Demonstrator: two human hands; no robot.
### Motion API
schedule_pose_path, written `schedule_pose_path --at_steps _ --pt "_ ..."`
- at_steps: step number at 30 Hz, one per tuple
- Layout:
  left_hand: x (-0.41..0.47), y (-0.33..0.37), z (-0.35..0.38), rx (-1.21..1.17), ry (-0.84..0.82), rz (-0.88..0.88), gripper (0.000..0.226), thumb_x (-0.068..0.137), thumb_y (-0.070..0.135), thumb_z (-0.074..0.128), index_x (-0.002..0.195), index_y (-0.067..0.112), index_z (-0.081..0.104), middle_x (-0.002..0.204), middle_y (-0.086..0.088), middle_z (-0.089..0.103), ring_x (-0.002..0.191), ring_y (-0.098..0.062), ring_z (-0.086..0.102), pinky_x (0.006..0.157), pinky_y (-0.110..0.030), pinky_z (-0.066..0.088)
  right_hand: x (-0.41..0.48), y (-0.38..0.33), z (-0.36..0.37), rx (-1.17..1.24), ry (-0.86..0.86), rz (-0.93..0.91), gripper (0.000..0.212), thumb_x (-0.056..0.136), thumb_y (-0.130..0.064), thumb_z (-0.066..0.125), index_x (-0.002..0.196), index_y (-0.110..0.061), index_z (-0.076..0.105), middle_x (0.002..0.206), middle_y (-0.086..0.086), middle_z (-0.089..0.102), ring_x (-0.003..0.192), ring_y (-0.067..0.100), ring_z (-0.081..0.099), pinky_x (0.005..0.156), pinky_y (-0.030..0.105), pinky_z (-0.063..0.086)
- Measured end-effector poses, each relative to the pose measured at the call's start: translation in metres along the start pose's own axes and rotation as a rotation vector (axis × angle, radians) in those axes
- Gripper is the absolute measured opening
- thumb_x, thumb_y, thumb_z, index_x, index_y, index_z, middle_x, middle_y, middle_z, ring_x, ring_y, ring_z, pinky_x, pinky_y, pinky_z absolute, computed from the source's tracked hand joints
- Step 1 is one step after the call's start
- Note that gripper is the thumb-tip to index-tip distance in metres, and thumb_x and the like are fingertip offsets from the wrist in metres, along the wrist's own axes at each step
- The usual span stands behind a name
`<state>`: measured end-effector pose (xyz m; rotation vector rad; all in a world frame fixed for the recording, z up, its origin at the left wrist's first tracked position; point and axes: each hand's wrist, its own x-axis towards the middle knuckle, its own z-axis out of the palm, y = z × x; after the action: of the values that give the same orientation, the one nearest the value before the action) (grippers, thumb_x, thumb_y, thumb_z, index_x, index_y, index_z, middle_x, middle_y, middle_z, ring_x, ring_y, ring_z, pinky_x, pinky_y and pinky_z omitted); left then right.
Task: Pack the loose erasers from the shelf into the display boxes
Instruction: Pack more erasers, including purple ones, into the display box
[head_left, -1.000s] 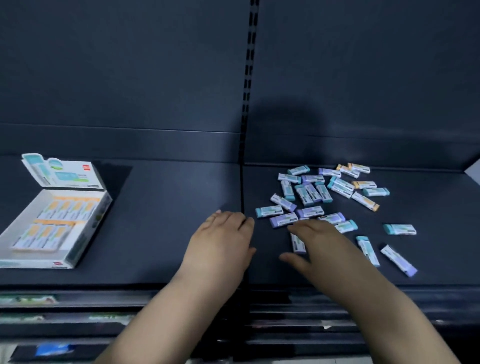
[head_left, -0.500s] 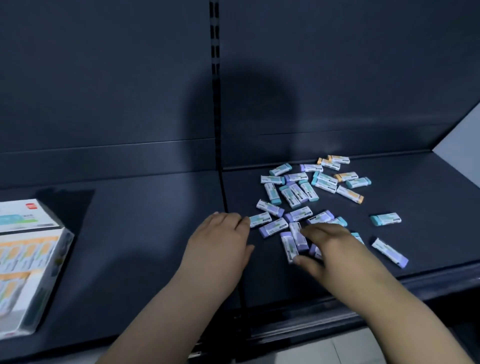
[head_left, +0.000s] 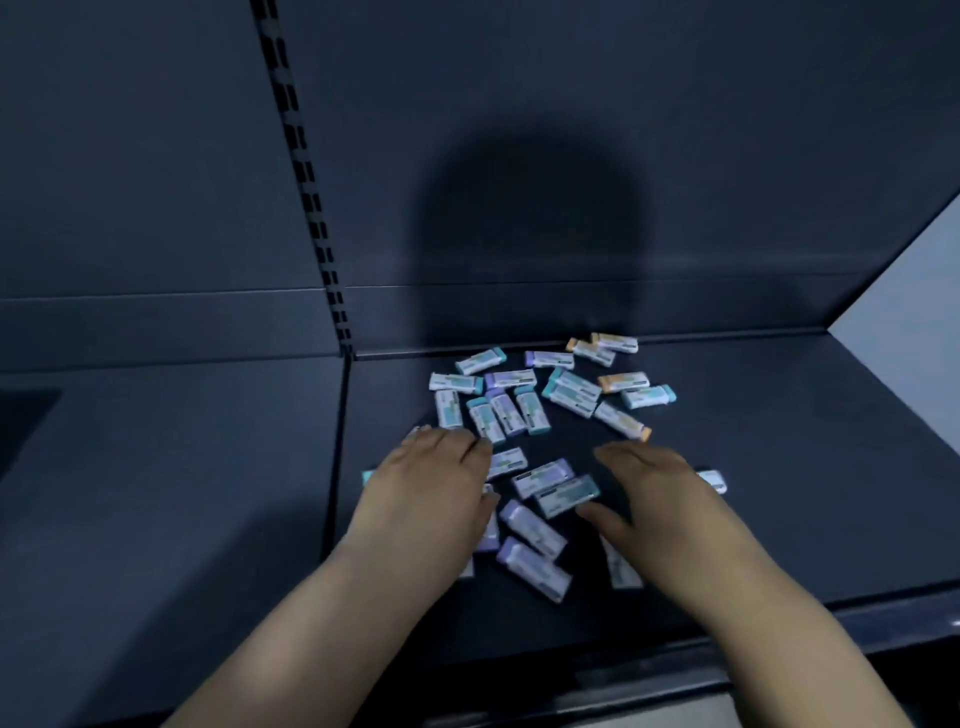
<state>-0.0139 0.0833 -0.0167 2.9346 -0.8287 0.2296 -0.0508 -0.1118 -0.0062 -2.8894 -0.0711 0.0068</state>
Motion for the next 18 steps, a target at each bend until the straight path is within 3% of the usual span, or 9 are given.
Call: schedule_pose_path --at_steps 2,4,9,18 --pt "0.017 0.023 0.01 -0.006 0.039 -0.016 0.049 0.051 0.035 0.087 0.091 0.011 0.073 0.084 -0.003 0.07 0.076 -0.023 0.067 0.069 -0.029 0.055 0.008 0.027 -0.01 -0.022 -0.02 -0.02 0.058 0.089 -0.042 0.053 0.139 -0.017 0.036 0.142 -0.002 0.041 0.132 0.015 0.033 0.105 0.021 0.026" --pt "0.033 0.044 0.017 -0.013 0.062 -0.055 0.049 0.048 0.034 0.088 0.089 0.011 0.073 0.081 -0.003 0.07 0.072 -0.024 0.067 0.064 -0.031 0.055 0.017 0.053 -0.015 -0.019 -0.001 -0.04 0.052 0.089 -0.039 0.055 0.135 -0.016 0.043 0.136 0.0 0.047 0.127 0.017 0.038 0.102 0.022 0.031" --pt "0.055 0.084 0.026 -0.013 0.047 -0.154 0.053 0.047 0.03 0.089 0.092 0.007 0.073 0.084 -0.006 0.07 0.073 -0.028 0.068 0.062 -0.036 0.056 0.039 0.101 -0.015 0.013 0.021 -0.053 0.038 0.087 -0.031 0.059 0.121 -0.015 0.055 0.124 0.003 0.052 0.119 0.019 0.043 0.096 0.028 0.04" --pt "0.05 0.093 0.024 0.002 0.001 -0.287 0.049 0.052 0.026 0.087 0.094 0.006 0.072 0.085 -0.007 0.07 0.075 -0.029 0.068 0.065 -0.038 0.057 0.069 0.105 0.008 0.036 -0.088 -0.061 0.036 0.087 -0.039 0.057 0.111 -0.013 0.053 0.114 0.003 0.05 0.108 0.021 0.046 0.081 0.03 0.042"
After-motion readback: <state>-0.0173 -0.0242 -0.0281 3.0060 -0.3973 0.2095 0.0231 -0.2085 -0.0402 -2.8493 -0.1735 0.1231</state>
